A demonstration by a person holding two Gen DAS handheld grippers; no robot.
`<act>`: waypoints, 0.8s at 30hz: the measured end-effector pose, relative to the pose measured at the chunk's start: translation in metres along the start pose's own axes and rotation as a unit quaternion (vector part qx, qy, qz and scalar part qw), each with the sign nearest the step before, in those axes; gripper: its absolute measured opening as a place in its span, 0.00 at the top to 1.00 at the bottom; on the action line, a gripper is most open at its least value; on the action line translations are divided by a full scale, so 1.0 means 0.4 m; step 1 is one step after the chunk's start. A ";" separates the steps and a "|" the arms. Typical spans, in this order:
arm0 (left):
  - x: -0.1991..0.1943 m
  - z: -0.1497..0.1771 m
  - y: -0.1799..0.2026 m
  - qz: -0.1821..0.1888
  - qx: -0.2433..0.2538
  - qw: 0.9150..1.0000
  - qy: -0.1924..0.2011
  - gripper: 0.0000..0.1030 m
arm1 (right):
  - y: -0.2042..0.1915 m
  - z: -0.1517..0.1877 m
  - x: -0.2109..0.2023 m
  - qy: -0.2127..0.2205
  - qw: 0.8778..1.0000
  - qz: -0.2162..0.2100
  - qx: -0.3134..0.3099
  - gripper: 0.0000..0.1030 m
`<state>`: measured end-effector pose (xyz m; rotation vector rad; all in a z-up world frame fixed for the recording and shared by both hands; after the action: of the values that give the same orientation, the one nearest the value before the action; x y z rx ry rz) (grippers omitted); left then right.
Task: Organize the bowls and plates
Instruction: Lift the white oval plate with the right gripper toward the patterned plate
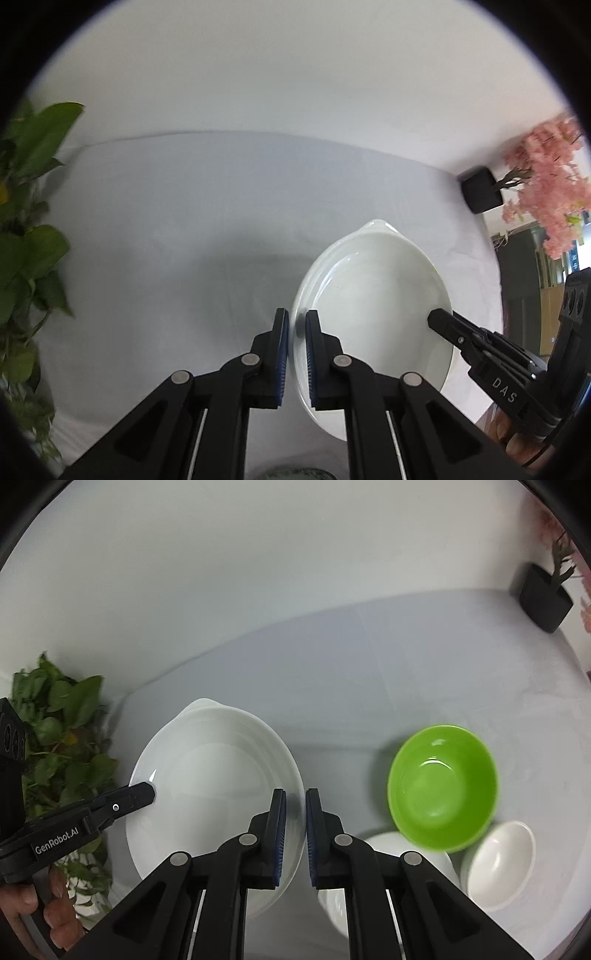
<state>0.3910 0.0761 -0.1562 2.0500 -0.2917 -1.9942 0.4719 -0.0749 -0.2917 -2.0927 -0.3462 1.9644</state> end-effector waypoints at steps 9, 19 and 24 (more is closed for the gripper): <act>-0.240 0.265 0.051 -0.005 0.001 0.998 0.056 0.93 | -0.071 0.258 -0.388 0.043 0.998 -0.001 -0.038 0.93; -0.330 0.516 0.022 0.009 -0.026 0.997 0.074 0.93 | -0.203 0.549 -0.648 0.053 0.996 0.004 -0.065 0.94; -0.322 0.582 0.009 0.011 -0.030 0.997 0.070 0.92 | -0.200 0.635 -0.655 0.054 0.996 0.005 -0.068 0.94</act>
<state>0.1541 0.1028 -0.0379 2.1267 -0.2222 -1.8143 0.2017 -0.0838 -0.0337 -2.2776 -0.4611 1.8719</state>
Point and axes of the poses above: each gripper's, at about its wrist camera, not at the fingertips, and x roughly the way its jaws point, y to its right, z to its underside, the point moved 5 cm from there along x, roughly the way its jaws point, and after that the axes turned 13 degrees about -y, right-handed, at the moved point
